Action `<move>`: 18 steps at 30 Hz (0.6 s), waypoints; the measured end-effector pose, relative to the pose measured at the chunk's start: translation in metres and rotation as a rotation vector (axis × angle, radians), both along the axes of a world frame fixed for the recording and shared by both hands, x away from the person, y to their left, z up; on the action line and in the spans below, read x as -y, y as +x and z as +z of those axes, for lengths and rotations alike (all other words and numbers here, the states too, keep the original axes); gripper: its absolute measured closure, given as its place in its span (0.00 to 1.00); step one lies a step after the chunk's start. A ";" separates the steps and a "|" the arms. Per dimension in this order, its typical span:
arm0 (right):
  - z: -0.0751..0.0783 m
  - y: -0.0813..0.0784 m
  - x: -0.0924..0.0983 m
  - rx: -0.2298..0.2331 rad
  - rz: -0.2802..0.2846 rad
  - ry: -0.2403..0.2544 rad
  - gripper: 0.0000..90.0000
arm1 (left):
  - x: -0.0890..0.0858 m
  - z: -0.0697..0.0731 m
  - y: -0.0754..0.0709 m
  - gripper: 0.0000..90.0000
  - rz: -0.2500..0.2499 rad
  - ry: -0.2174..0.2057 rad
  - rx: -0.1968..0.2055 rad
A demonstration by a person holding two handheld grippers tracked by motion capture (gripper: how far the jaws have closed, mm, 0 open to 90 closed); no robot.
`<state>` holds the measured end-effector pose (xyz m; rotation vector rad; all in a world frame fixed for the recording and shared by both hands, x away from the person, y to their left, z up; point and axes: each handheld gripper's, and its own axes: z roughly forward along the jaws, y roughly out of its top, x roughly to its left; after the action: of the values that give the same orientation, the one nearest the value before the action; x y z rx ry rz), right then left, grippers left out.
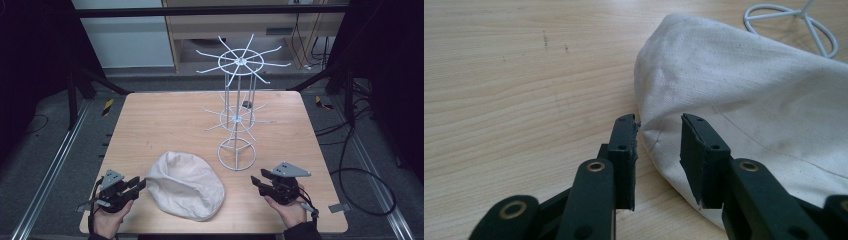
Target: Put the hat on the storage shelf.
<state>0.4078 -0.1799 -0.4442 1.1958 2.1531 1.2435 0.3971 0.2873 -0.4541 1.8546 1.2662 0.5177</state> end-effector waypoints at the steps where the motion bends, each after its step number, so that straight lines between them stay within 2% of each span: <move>1: 0.001 -0.001 -0.004 -0.001 0.014 0.002 0.60 | 0.001 -0.001 0.000 0.74 -0.002 0.005 0.000; 5: 0.001 -0.006 -0.021 -0.009 0.071 0.016 0.60 | 0.003 -0.004 0.003 0.69 -0.006 0.020 -0.006; 10: 0.000 -0.011 -0.043 -0.018 0.144 0.012 0.59 | 0.007 -0.010 0.010 0.62 -0.023 0.048 -0.018; 18: -0.005 -0.012 -0.077 -0.043 0.234 0.034 0.56 | 0.014 -0.015 0.020 0.62 -0.030 0.059 -0.027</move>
<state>0.3955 -0.1030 -0.4496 1.0138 2.3670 1.3648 0.4168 0.2737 -0.4686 1.9323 1.2507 0.5205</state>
